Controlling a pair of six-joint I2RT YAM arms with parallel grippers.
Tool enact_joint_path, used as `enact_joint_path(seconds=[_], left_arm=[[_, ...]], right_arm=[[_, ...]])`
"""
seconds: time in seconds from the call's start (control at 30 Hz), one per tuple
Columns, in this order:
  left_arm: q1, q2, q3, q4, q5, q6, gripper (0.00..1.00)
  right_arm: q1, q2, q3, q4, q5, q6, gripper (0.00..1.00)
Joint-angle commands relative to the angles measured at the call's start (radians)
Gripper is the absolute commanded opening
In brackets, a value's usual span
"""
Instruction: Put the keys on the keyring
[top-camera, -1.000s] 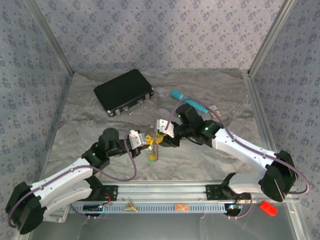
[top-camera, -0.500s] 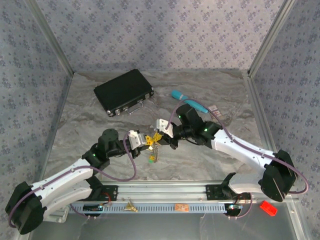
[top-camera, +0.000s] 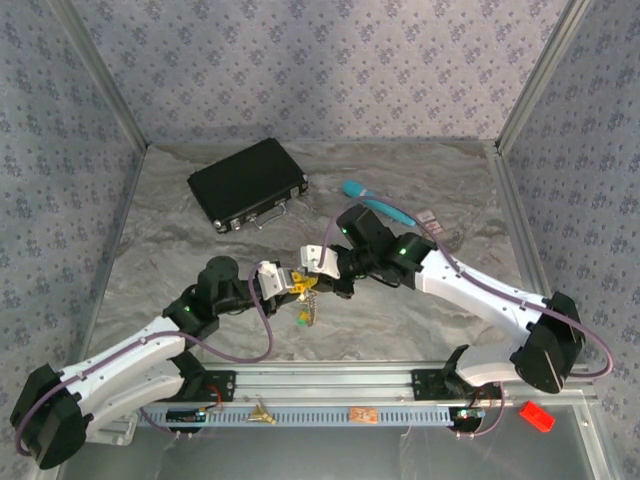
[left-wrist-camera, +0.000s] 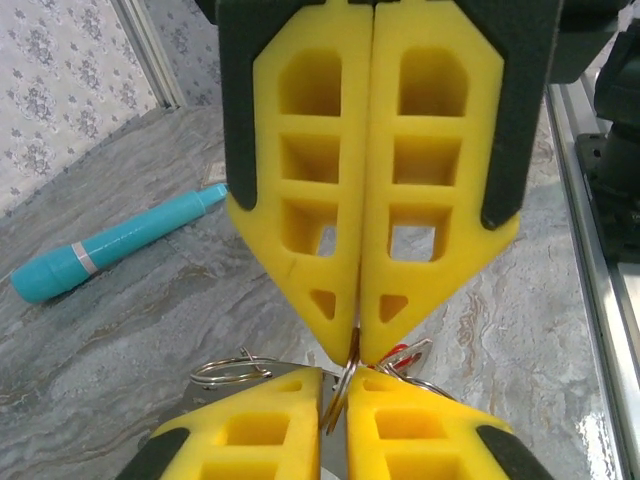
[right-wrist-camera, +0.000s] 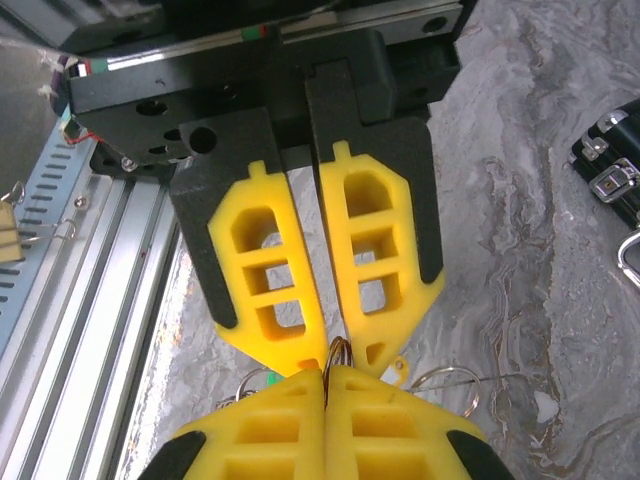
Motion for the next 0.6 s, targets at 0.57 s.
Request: enact_joint_path(seconds=[0.57], left_arm=[[-0.002,-0.018,-0.006,0.094,0.044,-0.009,0.0]], right_arm=[[-0.084,-0.079,-0.172,0.27,-0.148,0.202,0.28]])
